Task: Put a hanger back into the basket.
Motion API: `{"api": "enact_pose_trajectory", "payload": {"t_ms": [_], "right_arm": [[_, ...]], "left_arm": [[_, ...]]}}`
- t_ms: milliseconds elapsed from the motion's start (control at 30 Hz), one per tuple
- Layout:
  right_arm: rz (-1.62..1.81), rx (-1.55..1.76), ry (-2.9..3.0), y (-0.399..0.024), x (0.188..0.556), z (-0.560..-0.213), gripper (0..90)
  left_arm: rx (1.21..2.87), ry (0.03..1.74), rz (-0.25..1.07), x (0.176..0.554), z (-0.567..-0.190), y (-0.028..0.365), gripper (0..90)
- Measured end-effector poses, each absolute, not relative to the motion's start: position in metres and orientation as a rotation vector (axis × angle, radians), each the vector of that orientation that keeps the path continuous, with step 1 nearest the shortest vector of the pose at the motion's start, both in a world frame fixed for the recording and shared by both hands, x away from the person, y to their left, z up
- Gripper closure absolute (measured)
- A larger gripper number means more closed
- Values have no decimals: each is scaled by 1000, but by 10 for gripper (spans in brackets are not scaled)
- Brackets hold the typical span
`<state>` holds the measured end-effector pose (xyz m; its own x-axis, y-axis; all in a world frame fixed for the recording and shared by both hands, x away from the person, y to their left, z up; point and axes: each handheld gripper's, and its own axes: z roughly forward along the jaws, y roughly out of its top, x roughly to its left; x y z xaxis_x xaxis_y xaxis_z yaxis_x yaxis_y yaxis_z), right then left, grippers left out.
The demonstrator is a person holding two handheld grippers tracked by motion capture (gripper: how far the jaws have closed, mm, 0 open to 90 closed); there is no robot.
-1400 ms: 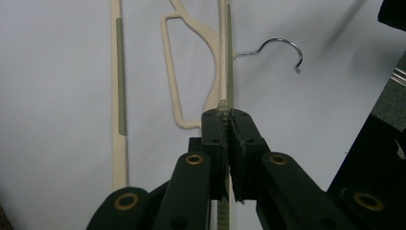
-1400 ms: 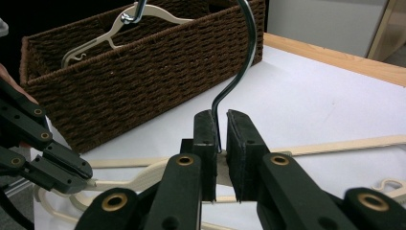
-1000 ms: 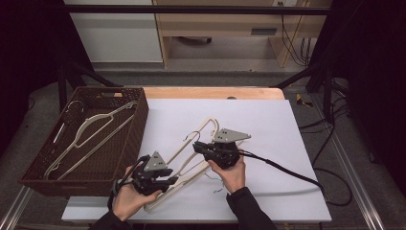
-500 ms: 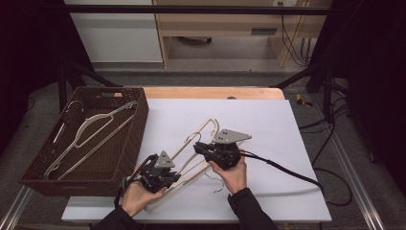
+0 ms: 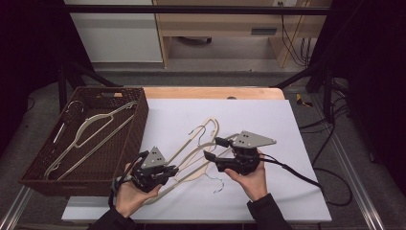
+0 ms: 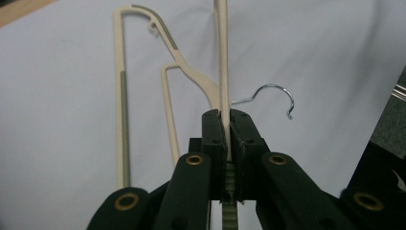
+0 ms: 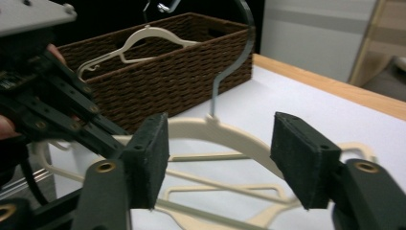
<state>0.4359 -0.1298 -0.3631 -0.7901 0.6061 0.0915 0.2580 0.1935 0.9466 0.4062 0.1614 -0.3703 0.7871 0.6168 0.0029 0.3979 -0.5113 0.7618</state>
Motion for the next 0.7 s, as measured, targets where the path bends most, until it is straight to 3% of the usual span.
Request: {"api": "enact_pose_trajectory", "payload": {"t_ms": [433,700], "right_arm": [[1617,923,2085,-190,422,-364,266],[1558,966,2078,-211,417,-373,165]], "left_arm": [[2081,694,464,404,-314,183,859],[2019,700,516,412,-282,223,859]]}}
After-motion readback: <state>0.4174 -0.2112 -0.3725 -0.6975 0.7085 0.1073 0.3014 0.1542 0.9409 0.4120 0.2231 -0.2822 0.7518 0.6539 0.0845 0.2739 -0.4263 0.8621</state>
